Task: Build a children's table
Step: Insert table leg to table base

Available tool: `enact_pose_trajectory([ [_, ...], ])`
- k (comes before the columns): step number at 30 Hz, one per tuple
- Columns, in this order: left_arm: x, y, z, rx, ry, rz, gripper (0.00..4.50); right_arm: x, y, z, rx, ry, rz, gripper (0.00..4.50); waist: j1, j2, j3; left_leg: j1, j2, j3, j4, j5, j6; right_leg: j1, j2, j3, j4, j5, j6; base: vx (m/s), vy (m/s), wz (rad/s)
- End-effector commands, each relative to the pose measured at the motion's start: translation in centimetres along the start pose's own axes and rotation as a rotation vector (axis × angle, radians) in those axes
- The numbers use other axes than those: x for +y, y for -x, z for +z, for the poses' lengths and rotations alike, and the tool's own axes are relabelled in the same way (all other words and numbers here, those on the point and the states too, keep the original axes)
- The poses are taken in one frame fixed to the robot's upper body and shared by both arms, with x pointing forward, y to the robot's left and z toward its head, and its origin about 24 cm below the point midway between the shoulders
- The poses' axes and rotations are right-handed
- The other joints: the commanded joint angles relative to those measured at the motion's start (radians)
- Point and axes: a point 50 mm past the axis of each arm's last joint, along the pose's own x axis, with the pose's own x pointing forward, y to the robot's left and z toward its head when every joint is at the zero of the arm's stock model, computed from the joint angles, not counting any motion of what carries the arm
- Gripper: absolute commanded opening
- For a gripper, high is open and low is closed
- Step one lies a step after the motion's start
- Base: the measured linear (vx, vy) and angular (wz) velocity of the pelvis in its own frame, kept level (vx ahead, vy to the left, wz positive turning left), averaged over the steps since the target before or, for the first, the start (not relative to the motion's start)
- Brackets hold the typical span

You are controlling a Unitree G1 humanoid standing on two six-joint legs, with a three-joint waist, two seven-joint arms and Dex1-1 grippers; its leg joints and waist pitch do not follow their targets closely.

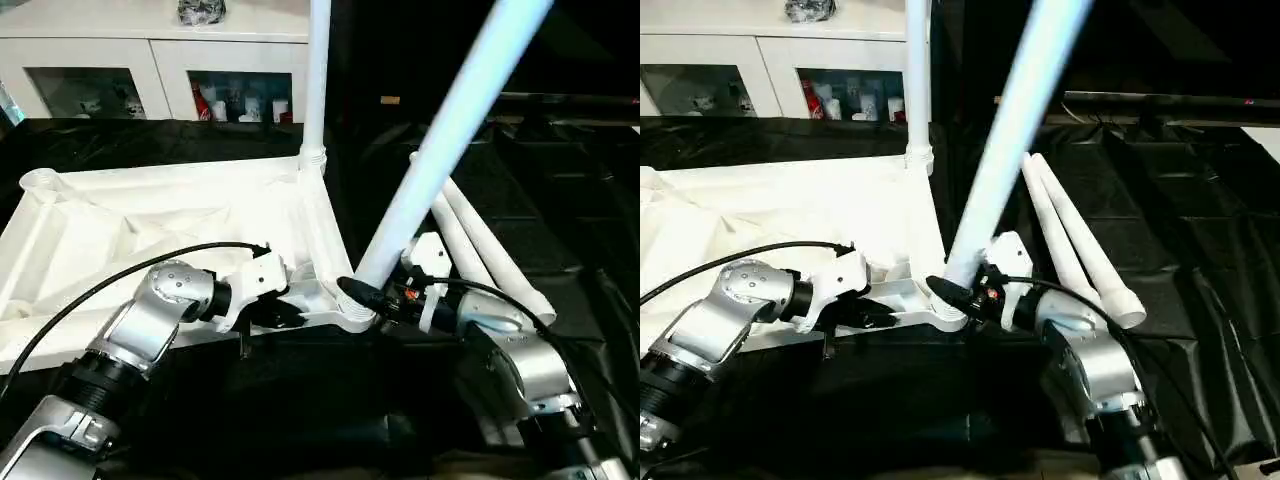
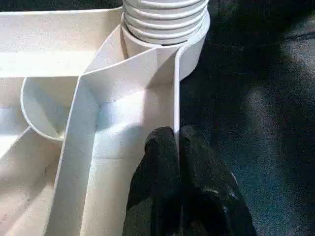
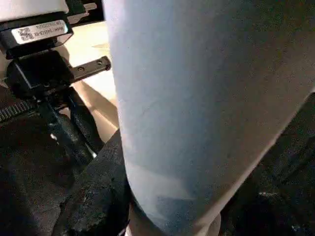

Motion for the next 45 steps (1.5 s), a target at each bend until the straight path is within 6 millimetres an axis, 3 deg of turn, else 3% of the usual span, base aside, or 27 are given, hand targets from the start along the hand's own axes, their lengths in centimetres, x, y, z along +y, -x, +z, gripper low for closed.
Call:
enact_pose_trajectory([
  [1,1.0,0.9,1.7,-0.031,-0.069,0.061,0.00,0.5,0.1,-4.1,0.190,-0.090,0.037,1.89,-0.003,0.004,-0.063,0.018,0.037,-0.025,-0.065,-0.297,-0.013,0.038,-0.065,0.047,-0.078,-0.250,-0.186,0.000,0.000,0.00],
  [2,1.0,0.8,1.7,-0.033,-0.067,0.062,0.00,0.3,0.0,-4.3,0.197,-0.092,0.045,1.89,-0.003,0.007,-0.060,0.020,0.037,-0.024,-0.066,-0.312,-0.014,0.034,-0.065,0.048,-0.083,-0.277,-0.181,0.000,0.000,0.00],
  [5,1.1,0.8,1.7,-0.036,-0.066,0.065,0.00,-0.9,-0.7,-5.2,0.227,-0.107,0.063,1.89,-0.013,-0.003,-0.059,0.023,0.037,-0.026,-0.065,-0.362,-0.023,0.030,-0.070,0.045,-0.089,-0.360,-0.176,0.000,0.000,0.00],
  [7,1.1,0.8,1.8,-0.039,-0.067,0.066,0.00,-1.4,-0.9,-5.6,0.247,-0.107,0.078,1.89,-0.021,0.000,-0.054,0.022,0.036,-0.030,-0.067,-0.385,-0.029,0.030,-0.072,0.043,-0.096,-0.415,-0.169,0.000,0.000,0.00],
  [10,1.1,0.7,1.8,-0.041,-0.067,0.066,0.00,-1.5,-1.0,-5.8,0.259,-0.094,0.093,1.89,-0.030,-0.001,-0.053,0.031,0.038,-0.034,-0.068,-0.438,-0.037,0.024,-0.069,0.041,-0.104,-0.468,-0.149,0.000,0.000,0.00],
  [11,1.0,0.7,1.9,-0.048,-0.075,0.057,0.00,-1.4,-1.0,-5.8,0.261,-0.091,0.120,1.89,-0.031,-0.005,-0.054,0.031,0.038,-0.036,-0.070,-0.446,-0.037,0.025,-0.068,0.040,-0.105,-0.474,-0.144,0.000,0.000,0.00],
  [15,0.9,0.5,2.1,-0.039,-0.098,0.024,0.00,-1.2,-1.0,-4.8,0.264,-0.056,0.230,1.89,-0.029,-0.008,-0.056,0.034,0.040,-0.037,-0.071,-0.460,-0.034,0.023,-0.067,0.042,-0.103,-0.461,-0.149,0.000,0.000,0.00],
  [18,1.0,0.6,2.2,-0.031,-0.114,0.017,0.00,-1.4,-1.1,-4.0,0.275,-0.026,0.293,1.89,-0.027,-0.010,-0.060,0.031,0.041,-0.034,-0.070,-0.437,-0.029,0.024,-0.067,0.045,-0.096,-0.400,-0.171,0.000,0.000,0.00],
  [22,1.0,0.6,2.7,-0.041,-0.125,0.014,0.00,-2.3,-1.8,-2.5,0.242,-0.012,0.252,1.89,-0.021,-0.017,-0.063,0.022,0.041,-0.028,-0.069,-0.360,-0.010,0.033,-0.066,0.046,-0.084,-0.301,-0.201,0.000,0.000,0.00],
  [28,0.9,0.6,2.6,-0.044,-0.124,0.009,0.00,-2.1,-2.2,-1.1,0.201,-0.007,0.282,1.89,-0.020,-0.011,-0.061,0.025,0.042,-0.029,-0.070,-0.374,-0.017,0.030,-0.067,0.044,-0.088,-0.354,-0.182,0.000,0.000,0.00],
  [45,1.0,0.9,2.8,-0.056,-0.172,-0.043,0.00,-1.3,-1.5,-1.6,0.249,0.086,0.393,1.89,-0.002,-0.013,-0.063,0.023,0.044,-0.026,-0.072,-0.344,-0.016,0.031,-0.067,0.046,-0.083,-0.288,-0.193,0.000,0.000,0.00],
])
